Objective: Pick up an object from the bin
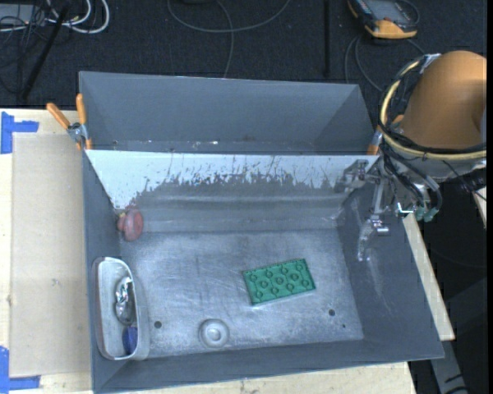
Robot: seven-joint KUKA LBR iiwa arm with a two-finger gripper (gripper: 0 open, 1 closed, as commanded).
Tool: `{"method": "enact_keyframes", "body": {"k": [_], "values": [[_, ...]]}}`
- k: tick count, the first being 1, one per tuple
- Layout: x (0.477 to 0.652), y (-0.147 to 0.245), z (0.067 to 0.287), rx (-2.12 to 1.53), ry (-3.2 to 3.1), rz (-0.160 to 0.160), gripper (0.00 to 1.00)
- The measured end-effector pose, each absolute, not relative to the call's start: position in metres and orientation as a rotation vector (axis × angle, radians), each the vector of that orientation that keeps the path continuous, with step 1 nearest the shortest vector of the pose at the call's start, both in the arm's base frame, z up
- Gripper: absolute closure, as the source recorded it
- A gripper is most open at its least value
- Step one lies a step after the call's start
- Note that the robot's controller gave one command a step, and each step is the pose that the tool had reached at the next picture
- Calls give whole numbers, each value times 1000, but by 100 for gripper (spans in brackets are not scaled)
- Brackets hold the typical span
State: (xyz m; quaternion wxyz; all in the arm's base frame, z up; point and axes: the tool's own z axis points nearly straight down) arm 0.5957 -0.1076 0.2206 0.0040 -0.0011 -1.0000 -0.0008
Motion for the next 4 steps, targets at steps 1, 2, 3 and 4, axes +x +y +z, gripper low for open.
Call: {"method": "enact_keyframes", "body": {"k": [1, 2, 3, 4], "values": [[555, -81, 74, -27, -3138, -2, 0], [538, -59, 72, -12, -3152, 3, 0], [540, -59, 76, -6, -3156, 3, 100], [524, -68, 204, 33, -3149, 2, 100]]}}
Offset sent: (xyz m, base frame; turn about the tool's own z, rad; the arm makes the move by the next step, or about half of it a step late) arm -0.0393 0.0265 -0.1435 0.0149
